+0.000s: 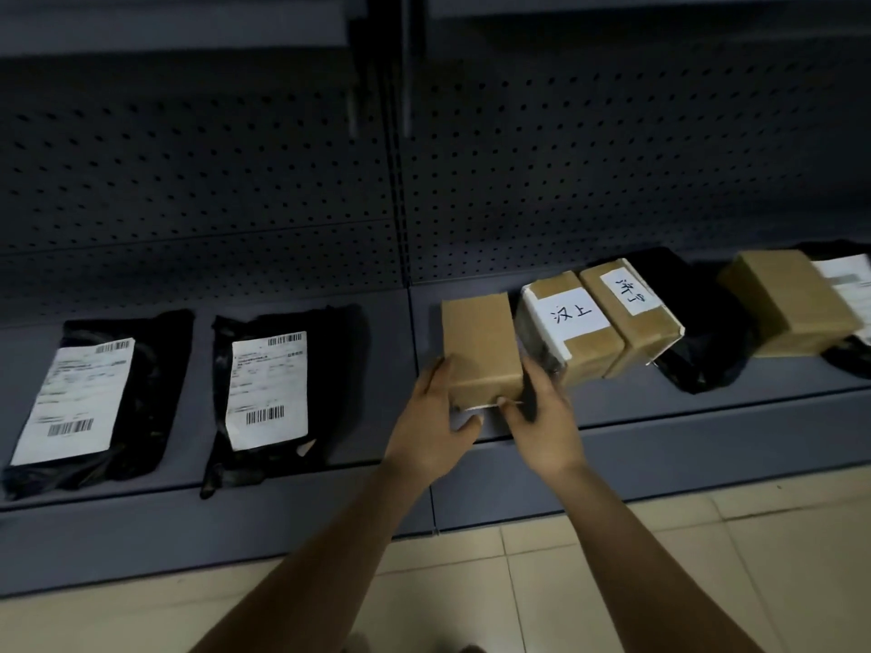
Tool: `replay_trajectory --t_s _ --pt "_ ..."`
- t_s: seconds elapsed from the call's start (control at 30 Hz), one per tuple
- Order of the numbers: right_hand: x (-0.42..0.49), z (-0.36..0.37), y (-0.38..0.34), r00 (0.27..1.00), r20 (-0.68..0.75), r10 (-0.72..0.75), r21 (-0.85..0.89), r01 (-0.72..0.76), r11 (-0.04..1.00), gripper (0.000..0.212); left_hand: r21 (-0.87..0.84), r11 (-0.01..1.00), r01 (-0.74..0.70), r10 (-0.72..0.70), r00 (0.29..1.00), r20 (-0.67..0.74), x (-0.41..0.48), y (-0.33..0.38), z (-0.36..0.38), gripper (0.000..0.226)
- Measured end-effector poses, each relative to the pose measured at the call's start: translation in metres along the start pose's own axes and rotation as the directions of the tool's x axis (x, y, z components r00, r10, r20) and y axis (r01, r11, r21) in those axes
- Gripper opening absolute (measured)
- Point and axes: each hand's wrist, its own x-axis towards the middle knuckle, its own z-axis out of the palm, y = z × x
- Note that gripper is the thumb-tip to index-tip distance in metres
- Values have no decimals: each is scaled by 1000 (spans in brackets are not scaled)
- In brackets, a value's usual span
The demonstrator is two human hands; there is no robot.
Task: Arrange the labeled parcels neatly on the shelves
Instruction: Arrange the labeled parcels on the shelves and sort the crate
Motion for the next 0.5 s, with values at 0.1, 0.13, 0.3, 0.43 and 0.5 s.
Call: replay_trajectory --t_s 0.1,0.13,0.3,0.43,0.5 --pt "-12 -6 -1 998 3 -60 157 58 986 64 -32 999 8 -8 1000 -8 -9 0 3 78" --pt "-15 -7 -2 997 2 -83 191 81 978 63 -42 999 21 -21 1000 -3 -11 -1 4 77" --pt "-21 -6 -3 977 -62 -204 147 211 966 51 -4 999 44 -44 999 -11 -19 -16 4 68" --pt "-20 -2 -8 969 -76 -237 149 246 958 40 -1 996 -84 83 990 -114 -22 -13 -6 70" --pt "-20 1 -9 971 -59 -232 176 239 955 40 15 987 -161 162 981 -105 -20 -10 -9 70"
